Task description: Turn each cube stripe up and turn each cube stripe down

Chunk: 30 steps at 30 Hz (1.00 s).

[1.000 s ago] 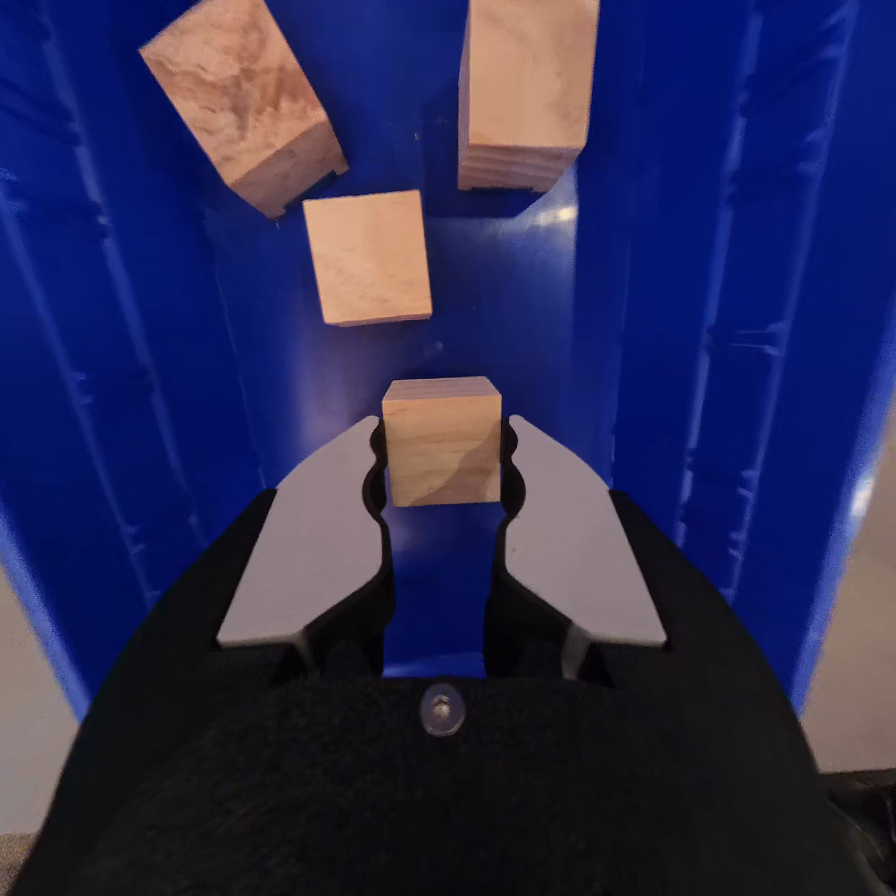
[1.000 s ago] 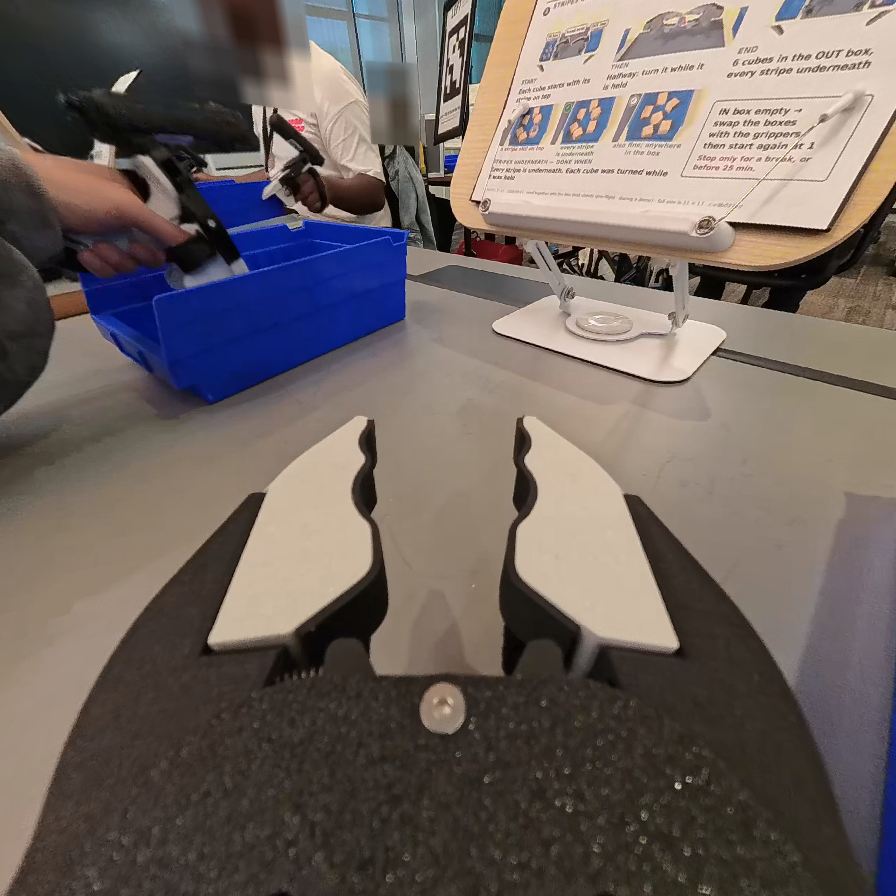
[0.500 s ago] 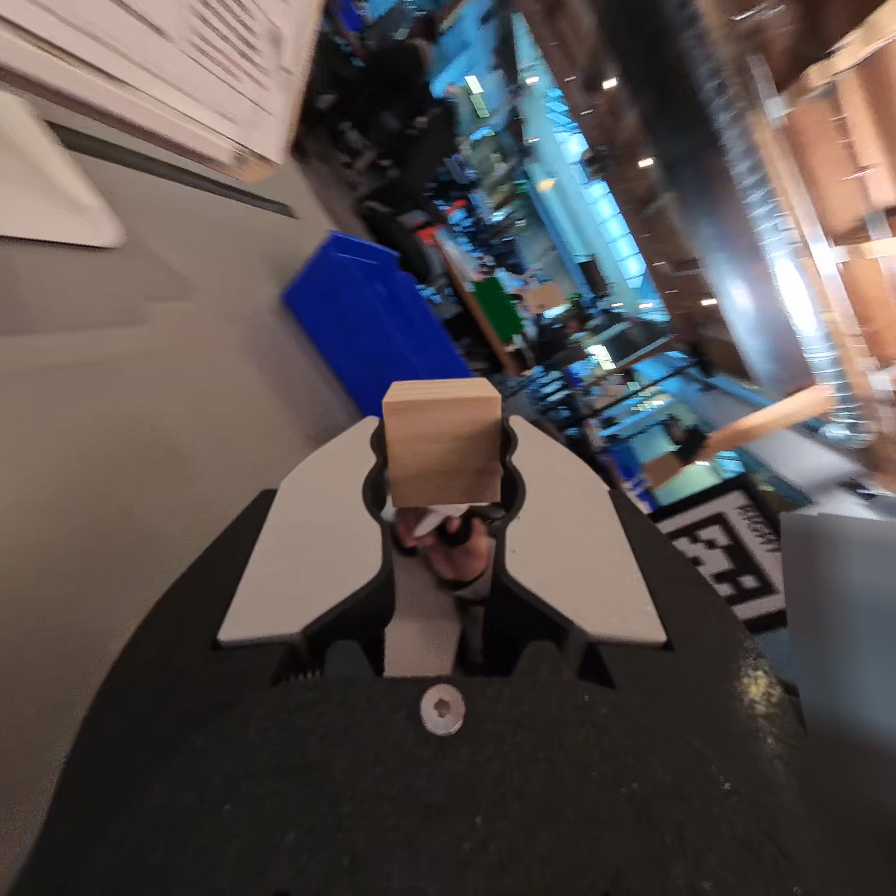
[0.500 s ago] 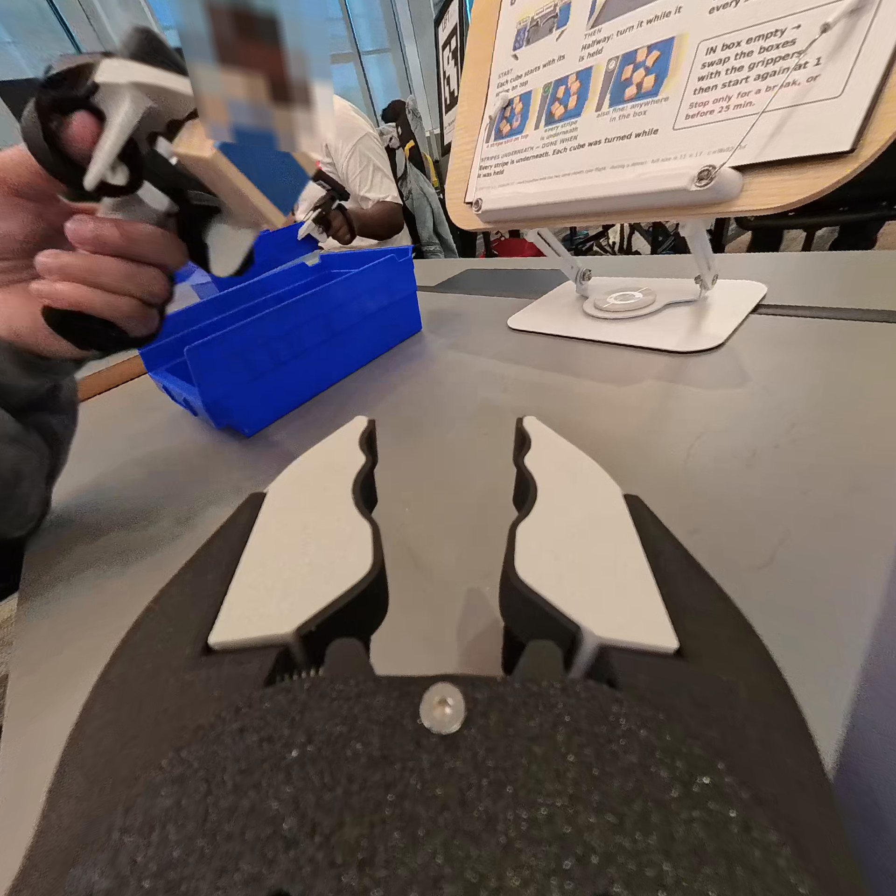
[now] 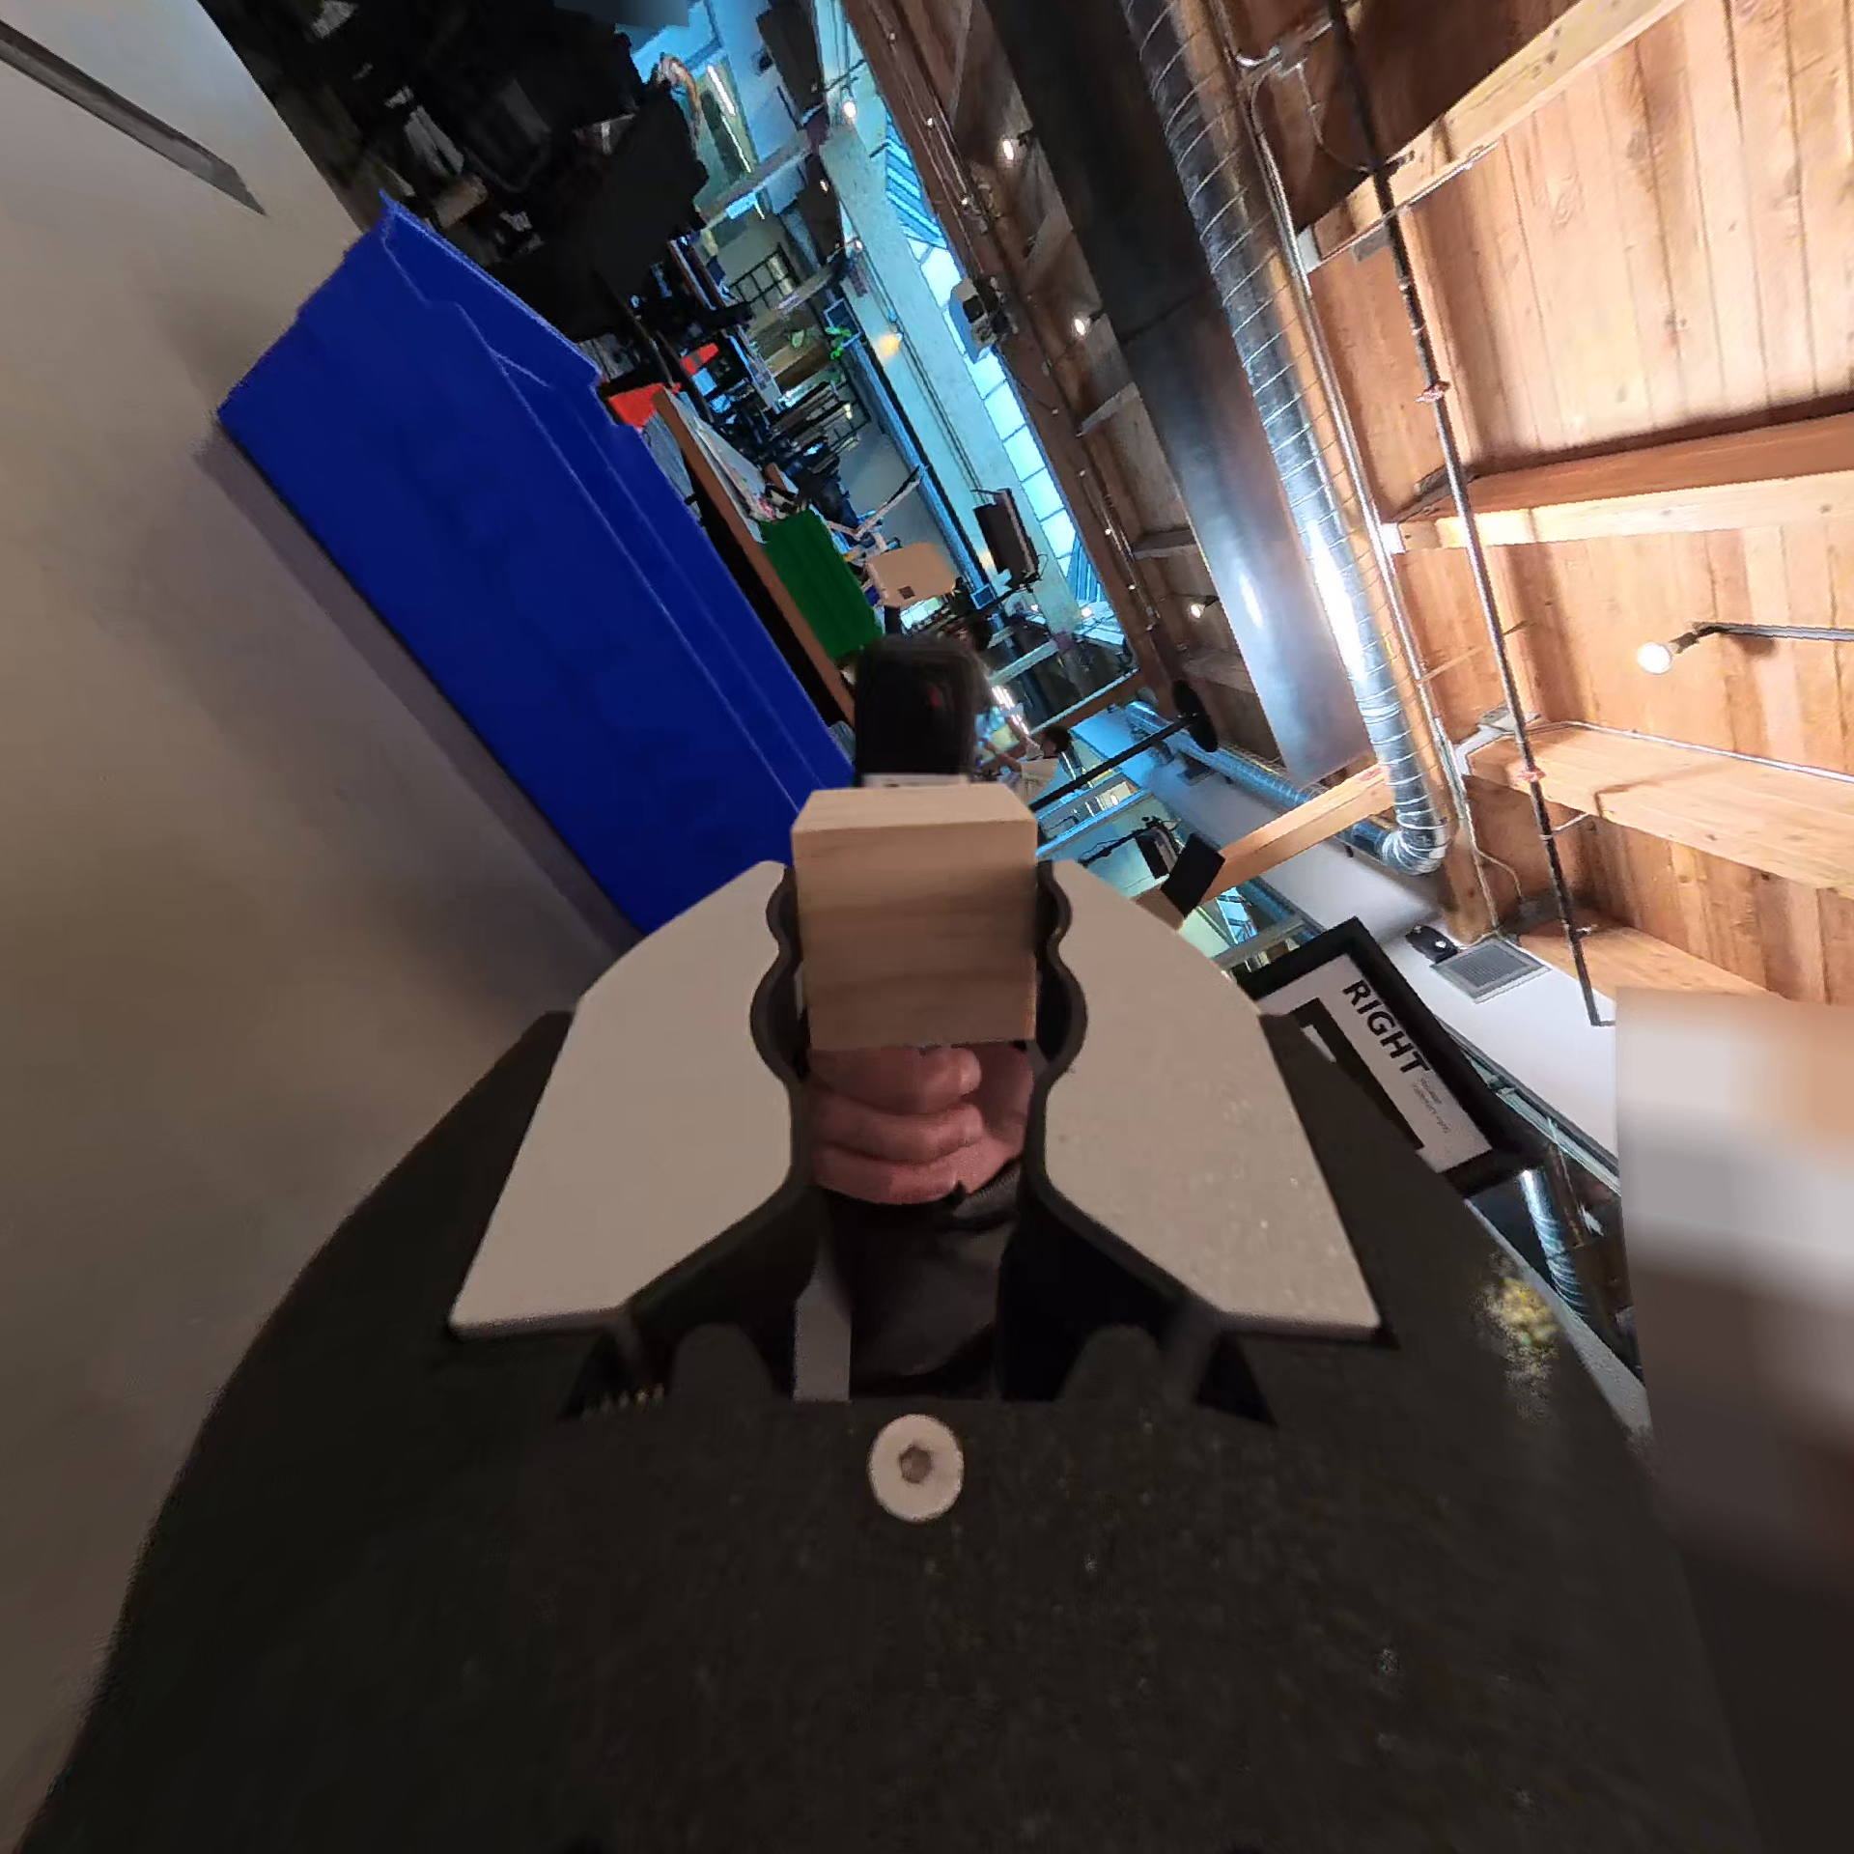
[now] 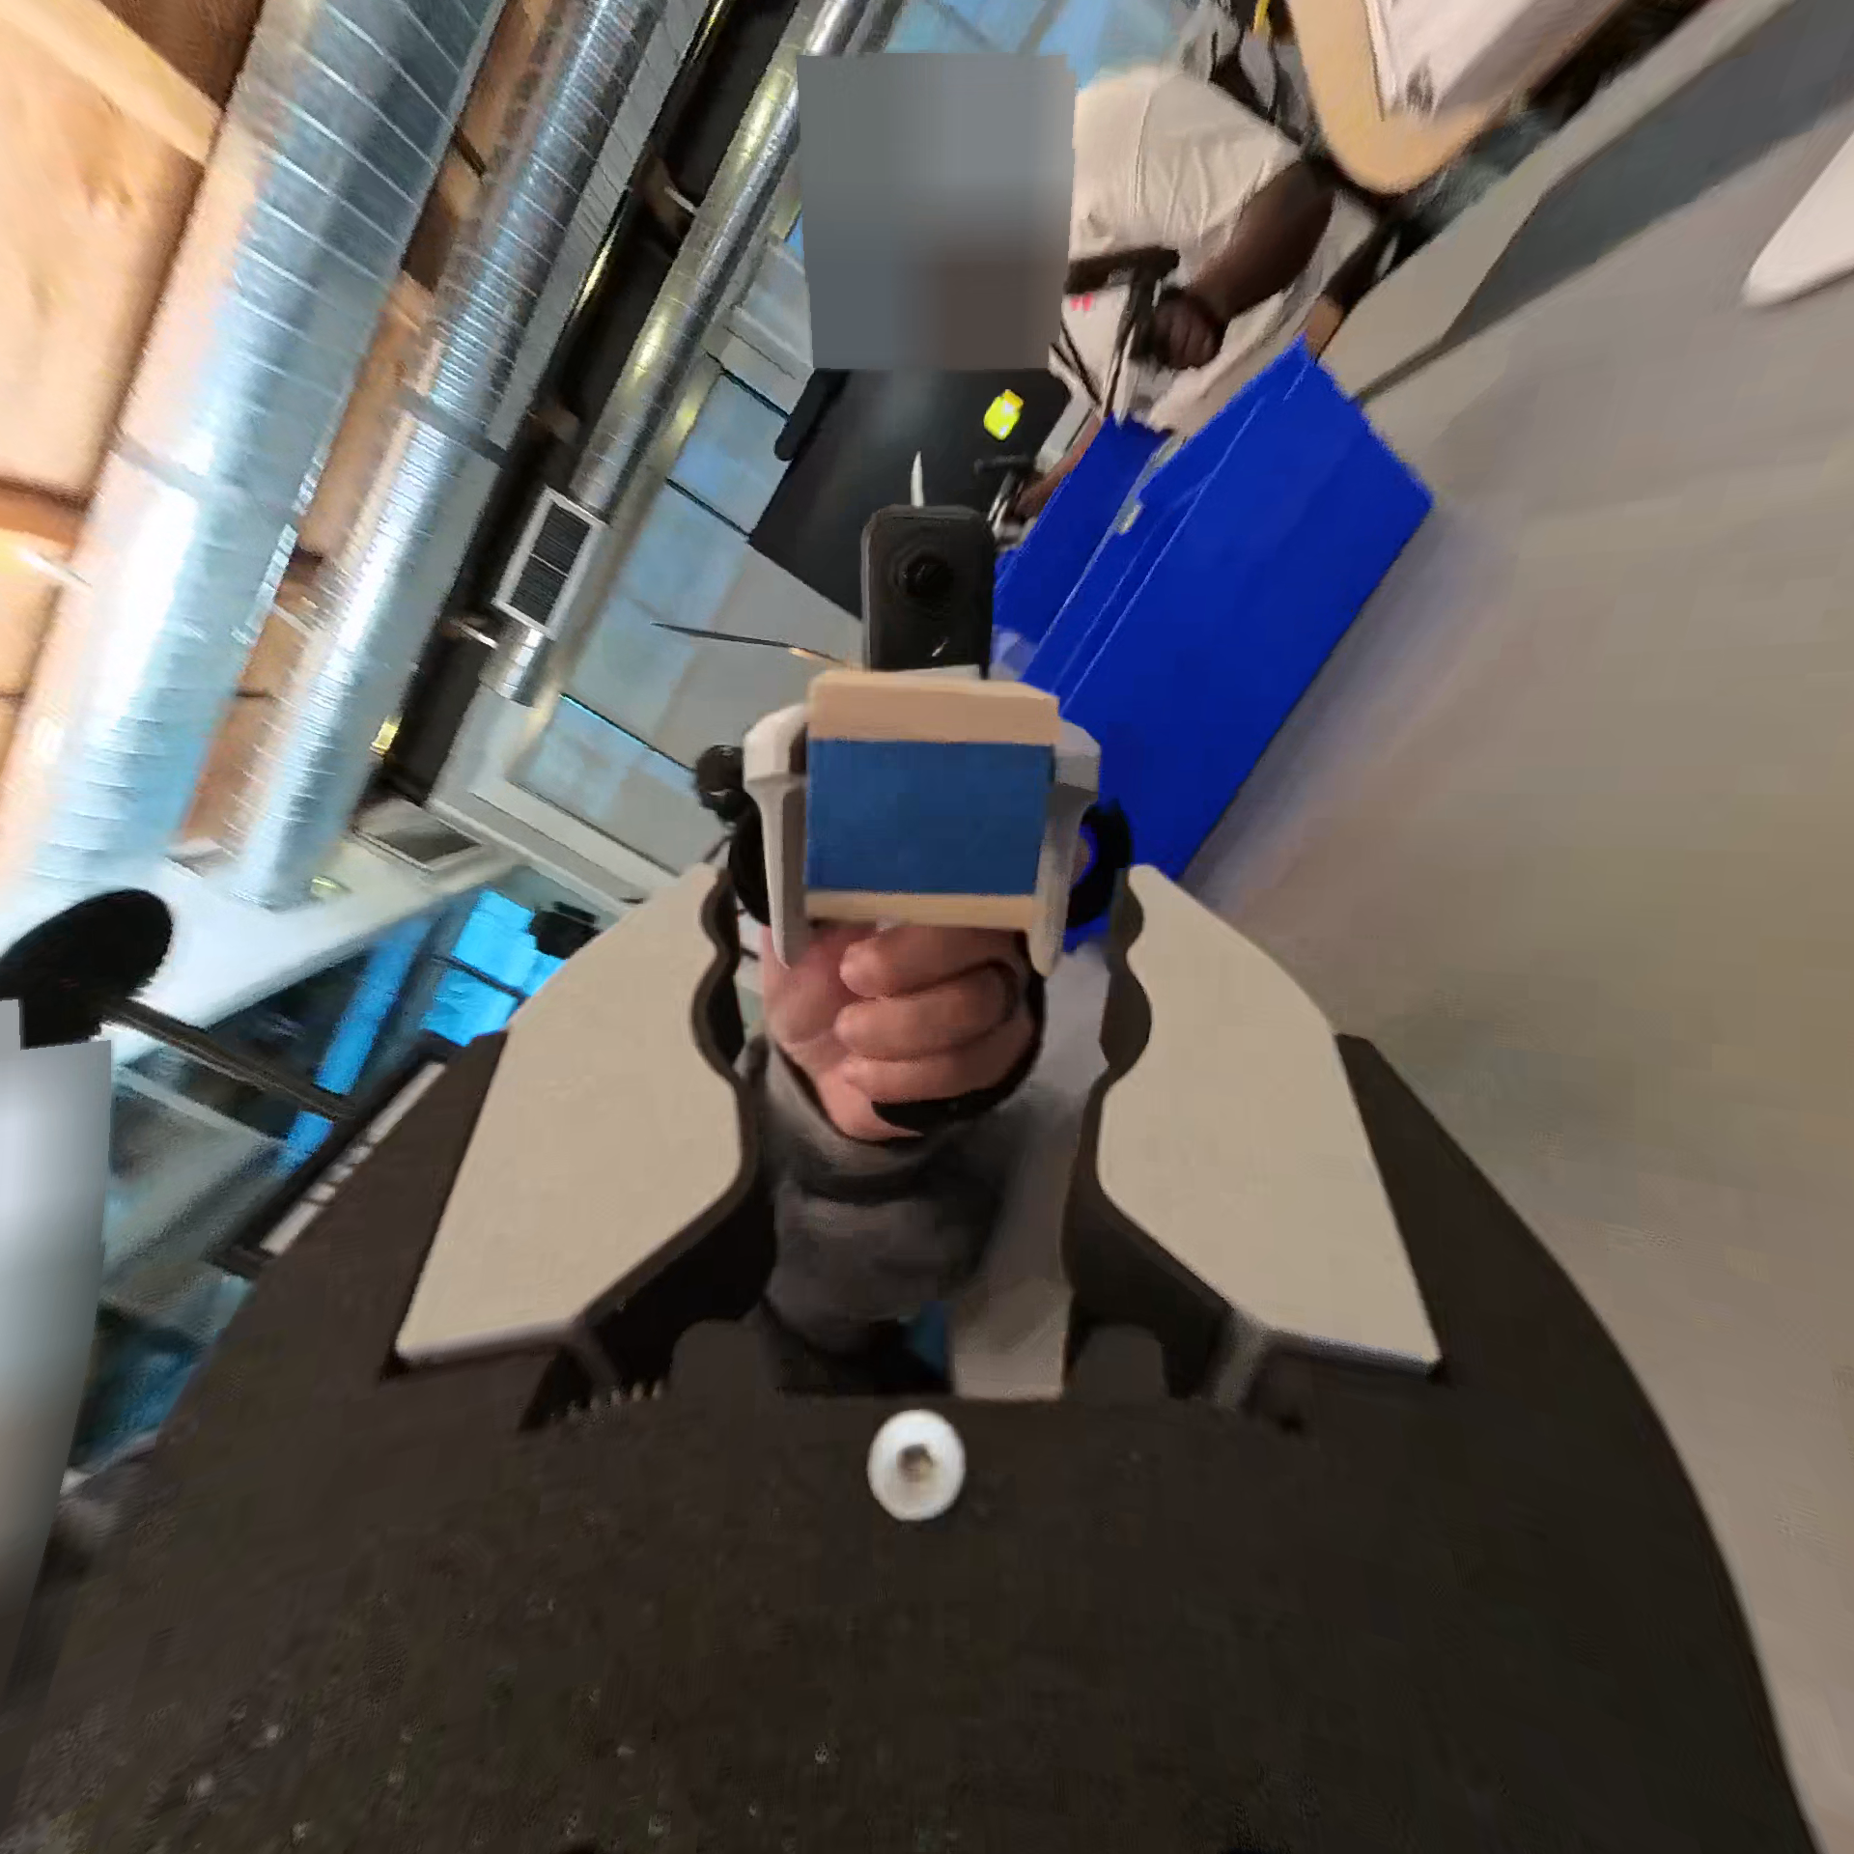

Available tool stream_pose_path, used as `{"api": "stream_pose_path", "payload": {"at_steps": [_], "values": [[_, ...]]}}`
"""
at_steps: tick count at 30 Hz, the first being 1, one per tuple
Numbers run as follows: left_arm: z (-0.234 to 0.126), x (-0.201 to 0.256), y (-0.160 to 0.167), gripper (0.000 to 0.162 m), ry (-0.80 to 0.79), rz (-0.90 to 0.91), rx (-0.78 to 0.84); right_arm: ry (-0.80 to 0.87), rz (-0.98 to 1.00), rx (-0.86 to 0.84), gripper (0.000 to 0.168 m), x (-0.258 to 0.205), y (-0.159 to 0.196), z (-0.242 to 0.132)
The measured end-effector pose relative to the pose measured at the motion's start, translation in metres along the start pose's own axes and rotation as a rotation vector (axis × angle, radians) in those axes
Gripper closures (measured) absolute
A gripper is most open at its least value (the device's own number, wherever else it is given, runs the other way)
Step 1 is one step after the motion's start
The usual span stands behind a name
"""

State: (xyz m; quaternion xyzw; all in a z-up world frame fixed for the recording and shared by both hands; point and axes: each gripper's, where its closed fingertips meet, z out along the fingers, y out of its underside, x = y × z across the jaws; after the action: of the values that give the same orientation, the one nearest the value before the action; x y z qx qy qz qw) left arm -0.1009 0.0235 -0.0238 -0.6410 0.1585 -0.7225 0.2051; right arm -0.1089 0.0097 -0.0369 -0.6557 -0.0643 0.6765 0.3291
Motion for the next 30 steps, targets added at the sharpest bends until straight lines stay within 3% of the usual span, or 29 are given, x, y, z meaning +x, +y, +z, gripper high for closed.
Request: {"api": "stream_pose_path", "payload": {"at_steps": [6, 10, 16, 18, 22, 27, 30], "values": [[0.005, -0.006, 0.009, 0.119, -0.038, -0.005, -0.04, -0.032, 0.09, 0.015, 0.106, 0.004, -0.006, -0.001], [0.009, -0.009, 0.013, 0.118, -0.026, -0.038, -0.046, -0.047, 0.106, -0.042, 0.123, 0.006, -0.001, -0.001], [0.006, -0.008, 0.012, 0.118, -0.02, -0.073, -0.059, -0.068, 0.124, -0.017, 0.123, 0.007, 0.0, 0.001], [0.0, 0.001, 0.006, 0.101, -0.005, -0.062, -0.048, -0.07, 0.127, -0.022, 0.123, 0.006, 0.002, 0.002], [-0.027, -0.006, 0.019, 0.084, -0.198, 0.112, -0.103, -0.072, 0.122, -0.015, 0.123, 0.004, 0.0, -0.001], [-0.091, -0.051, 0.05, 0.09, -0.717, 0.484, -0.068, -0.004, 0.062, 0.02, 0.123, 0.01, -0.012, -0.012], [-0.107, -0.057, 0.064, 0.092, -0.832, 0.533, -0.066, 0.043, 0.021, 0.037, 0.123, 0.013, -0.018, -0.021]]}}
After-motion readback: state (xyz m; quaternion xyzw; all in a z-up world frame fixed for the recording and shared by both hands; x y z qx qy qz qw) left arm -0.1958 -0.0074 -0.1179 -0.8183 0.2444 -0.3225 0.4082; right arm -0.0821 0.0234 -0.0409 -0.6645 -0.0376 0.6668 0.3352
